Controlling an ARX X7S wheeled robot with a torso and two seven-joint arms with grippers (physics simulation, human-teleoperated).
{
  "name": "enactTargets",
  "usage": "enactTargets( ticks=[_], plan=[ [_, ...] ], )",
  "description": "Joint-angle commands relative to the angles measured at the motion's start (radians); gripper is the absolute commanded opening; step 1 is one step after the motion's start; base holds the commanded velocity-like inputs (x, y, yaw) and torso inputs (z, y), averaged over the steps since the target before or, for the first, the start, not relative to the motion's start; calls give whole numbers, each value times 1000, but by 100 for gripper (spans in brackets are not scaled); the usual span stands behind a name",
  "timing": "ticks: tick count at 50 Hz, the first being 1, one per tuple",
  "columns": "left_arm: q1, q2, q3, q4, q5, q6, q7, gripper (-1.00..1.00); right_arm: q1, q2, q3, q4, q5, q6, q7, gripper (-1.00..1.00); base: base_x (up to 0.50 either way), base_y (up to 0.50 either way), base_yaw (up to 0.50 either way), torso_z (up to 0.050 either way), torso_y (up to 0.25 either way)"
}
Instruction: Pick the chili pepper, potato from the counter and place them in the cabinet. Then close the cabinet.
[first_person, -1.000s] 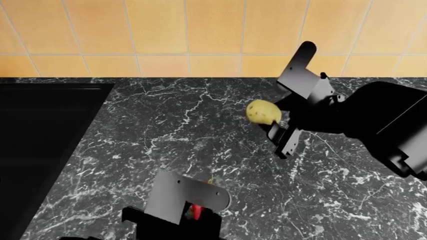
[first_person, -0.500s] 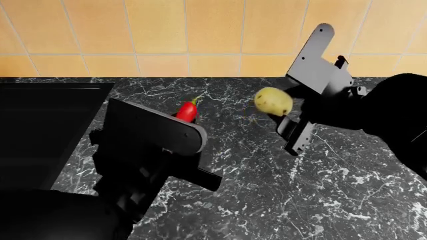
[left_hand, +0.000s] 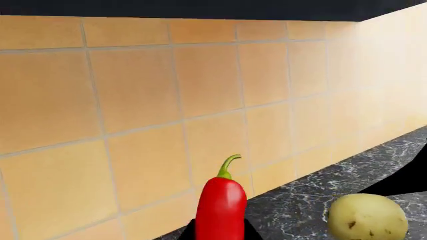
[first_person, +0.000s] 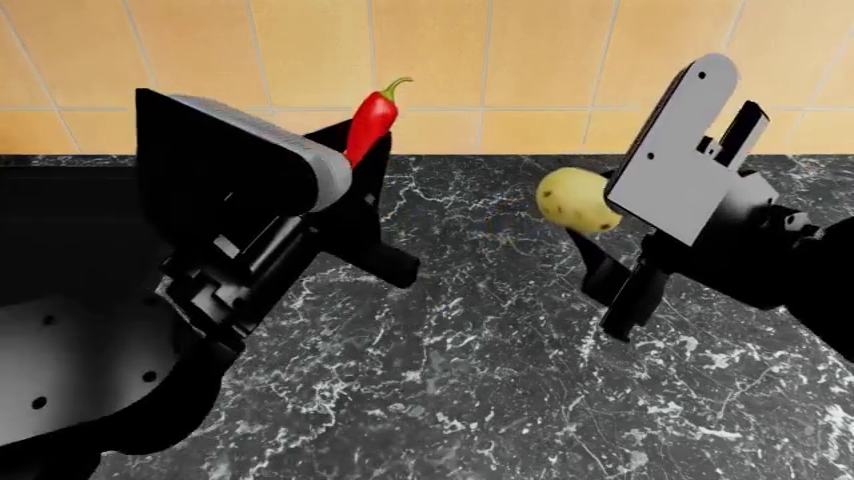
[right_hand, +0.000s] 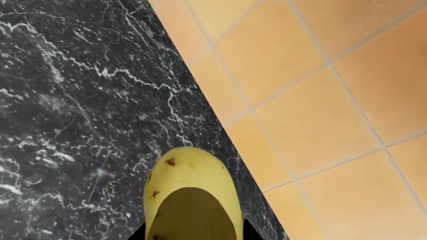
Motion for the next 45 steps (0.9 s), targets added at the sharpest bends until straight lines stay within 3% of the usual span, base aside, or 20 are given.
enactTargets(
  ticks=[1,8,19,24,45],
  plan=[
    [33,-13,-25,-107,121,116,214,-100,-74,51,54,-109,5,-40,76,-100,0,0,0,0,0],
    [29,-80,-7,-50,260,133,323,-100,-214,86,132,-85,4,-287,103,-100,0,0,0,0,0],
    [3,-141,66,-8,509,-7,299,-100,-263,81,226,-6,99,-396,86,-100,0,0,0,0,0],
    [31,-170,67,0,495,-6,255,-100,-250,67,207,21,105,-371,65,-100,0,0,0,0,0],
    [70,-234,45,69,404,39,206,-100,-167,44,117,-31,35,-293,30,-100,-433,203,0,0,-1]
  ],
)
